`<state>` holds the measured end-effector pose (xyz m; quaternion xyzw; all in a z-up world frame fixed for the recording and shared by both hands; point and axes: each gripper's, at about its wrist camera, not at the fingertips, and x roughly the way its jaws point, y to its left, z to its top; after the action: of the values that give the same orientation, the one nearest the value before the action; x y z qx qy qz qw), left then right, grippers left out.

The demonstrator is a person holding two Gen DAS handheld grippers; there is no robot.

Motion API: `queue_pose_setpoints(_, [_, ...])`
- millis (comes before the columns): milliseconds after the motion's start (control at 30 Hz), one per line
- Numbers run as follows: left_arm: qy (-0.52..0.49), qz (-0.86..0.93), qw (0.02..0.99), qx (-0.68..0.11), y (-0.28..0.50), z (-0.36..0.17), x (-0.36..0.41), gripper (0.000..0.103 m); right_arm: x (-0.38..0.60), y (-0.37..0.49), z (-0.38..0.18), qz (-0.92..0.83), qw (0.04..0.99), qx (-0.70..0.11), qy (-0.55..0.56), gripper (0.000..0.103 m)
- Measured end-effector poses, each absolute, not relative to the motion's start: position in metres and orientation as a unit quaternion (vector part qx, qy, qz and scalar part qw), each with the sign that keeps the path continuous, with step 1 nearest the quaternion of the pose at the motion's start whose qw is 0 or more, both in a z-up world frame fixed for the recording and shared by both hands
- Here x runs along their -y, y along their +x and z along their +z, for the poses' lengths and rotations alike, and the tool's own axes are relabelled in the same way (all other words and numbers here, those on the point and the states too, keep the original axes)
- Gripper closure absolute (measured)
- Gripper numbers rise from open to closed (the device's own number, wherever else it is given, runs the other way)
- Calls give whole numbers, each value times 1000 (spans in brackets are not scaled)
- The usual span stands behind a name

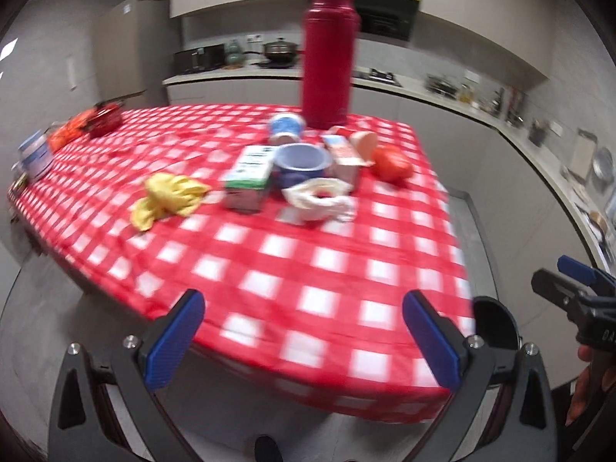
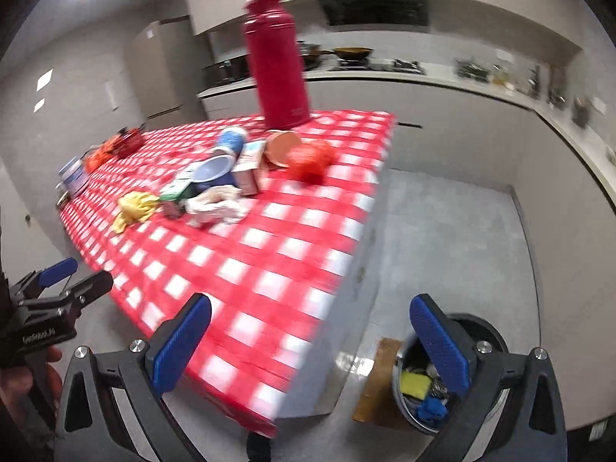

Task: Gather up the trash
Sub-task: 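Move both tools back to the table toward the yellow cloth and cups, then grasp the yellow cloth with the left tool while the right tool grasps the white bag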

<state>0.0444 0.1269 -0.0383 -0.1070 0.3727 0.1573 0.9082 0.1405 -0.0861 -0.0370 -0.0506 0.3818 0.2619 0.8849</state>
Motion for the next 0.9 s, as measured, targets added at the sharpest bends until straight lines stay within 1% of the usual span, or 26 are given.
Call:
queue_pose_setpoints(167, [-111,184,904,-369,38,-46,-174,1,38,135,-31,292,882,-365,-65,0])
queue_pose_setpoints(300, [-119,189,901,-371,36,-53,-207,5,-1,137,-29,302,880,-359,-68,0])
queue_pose_setpoints(367, [-122,187,901,-371,37,-56,-220,5,-17,137,-28,304,881,-355,-69,2])
queue_pose_setpoints(500, [-125,178,901,-375,42,-61,-243,10,-47,139,-26,307,882,-350,-68,6])
queue_pose_setpoints(733, [-128,181,902,-370,54,-67,-283,10,-86,154,-33,305,879,-358,-71,13])
queue_pose_setpoints(900, [-127,177,902,-373,68,-77,-307,12,-108,170,-37,301,882,-356,-69,16])
